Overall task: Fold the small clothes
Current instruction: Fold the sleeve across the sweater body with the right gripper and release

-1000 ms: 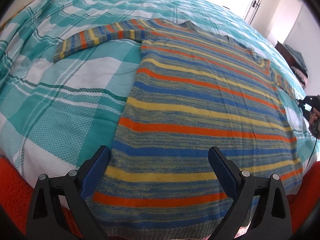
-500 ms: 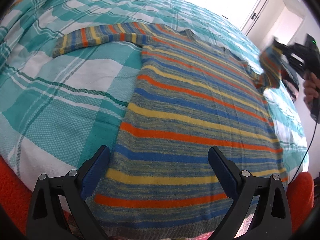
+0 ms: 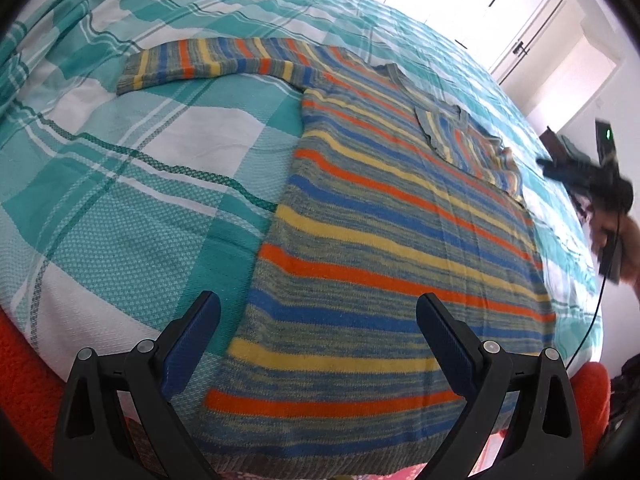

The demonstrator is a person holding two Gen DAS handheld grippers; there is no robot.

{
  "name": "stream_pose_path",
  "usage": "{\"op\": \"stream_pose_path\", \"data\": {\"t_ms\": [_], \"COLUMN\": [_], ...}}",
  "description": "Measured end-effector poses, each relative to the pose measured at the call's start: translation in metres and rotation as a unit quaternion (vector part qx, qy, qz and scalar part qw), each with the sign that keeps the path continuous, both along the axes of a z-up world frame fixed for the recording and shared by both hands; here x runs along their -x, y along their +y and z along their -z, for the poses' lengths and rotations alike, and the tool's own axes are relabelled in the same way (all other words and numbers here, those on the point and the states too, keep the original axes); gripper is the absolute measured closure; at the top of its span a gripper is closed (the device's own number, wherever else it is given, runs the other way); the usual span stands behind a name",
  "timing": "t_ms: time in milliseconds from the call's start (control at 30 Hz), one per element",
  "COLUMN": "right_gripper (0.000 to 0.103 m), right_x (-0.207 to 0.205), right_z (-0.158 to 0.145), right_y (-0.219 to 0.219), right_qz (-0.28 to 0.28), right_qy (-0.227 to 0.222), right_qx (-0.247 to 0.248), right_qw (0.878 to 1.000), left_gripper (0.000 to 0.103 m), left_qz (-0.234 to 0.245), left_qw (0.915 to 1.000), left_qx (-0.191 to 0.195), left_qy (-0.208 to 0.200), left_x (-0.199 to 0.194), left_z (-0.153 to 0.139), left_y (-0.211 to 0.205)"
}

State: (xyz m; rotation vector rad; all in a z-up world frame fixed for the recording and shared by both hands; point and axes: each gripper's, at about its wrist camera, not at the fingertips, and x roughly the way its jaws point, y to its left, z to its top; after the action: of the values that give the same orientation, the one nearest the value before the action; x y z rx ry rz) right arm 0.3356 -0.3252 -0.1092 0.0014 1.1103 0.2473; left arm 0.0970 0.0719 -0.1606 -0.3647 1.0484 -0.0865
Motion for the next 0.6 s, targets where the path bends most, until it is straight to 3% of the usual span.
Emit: {"op": "stream_pose_path", "data": {"t_ms": [100,233,367,433,533,600], "right_gripper": [0.052,0.056,0.092,0.092,0.092,0.082], "right_x": [0.022,0.029,0.024,0.029,0.04,0.039], "right_z": [0.034,0.055,0.07,0.081,0.079,0.074], "right_y": [-0.002,0.007,0.009,-0.001,-0.001,-0.003], "right_qz": [-0.028,-0.045,0.007,0.038,0.022,0.008], "right_qy": [0.031,0.008,-0.034,-0.022,-0.031,-0.006], "right_qx": [0.039,0.07,0.123,0.113,0.121,0.105], "right_qw": [0.998,0.996,0.992,0.993,0.992,0.994], "left_gripper": [0.004,0.004,0.004,0.004,0.004,0.004], "left_qz": [0.001,0.006,0.013,0.015,0.017,0.02], "left_qw": [1.0,0.9996,0.9989,0.9988,0.9988,0.9986], "left_qx": [-0.007,-0.026,-0.044,-0.047,-0.045,-0.047], "left_qy": [0.002,0.008,0.008,0.007,0.008,0.012], "left_x": [0.0,-0.003,-0.002,0.0,-0.001,-0.002], "left_z": [0.002,0.006,0.007,0.007,0.008,0.01], "left_y": [-0.003,-0.01,-0.014,-0.014,-0.013,-0.013]}}
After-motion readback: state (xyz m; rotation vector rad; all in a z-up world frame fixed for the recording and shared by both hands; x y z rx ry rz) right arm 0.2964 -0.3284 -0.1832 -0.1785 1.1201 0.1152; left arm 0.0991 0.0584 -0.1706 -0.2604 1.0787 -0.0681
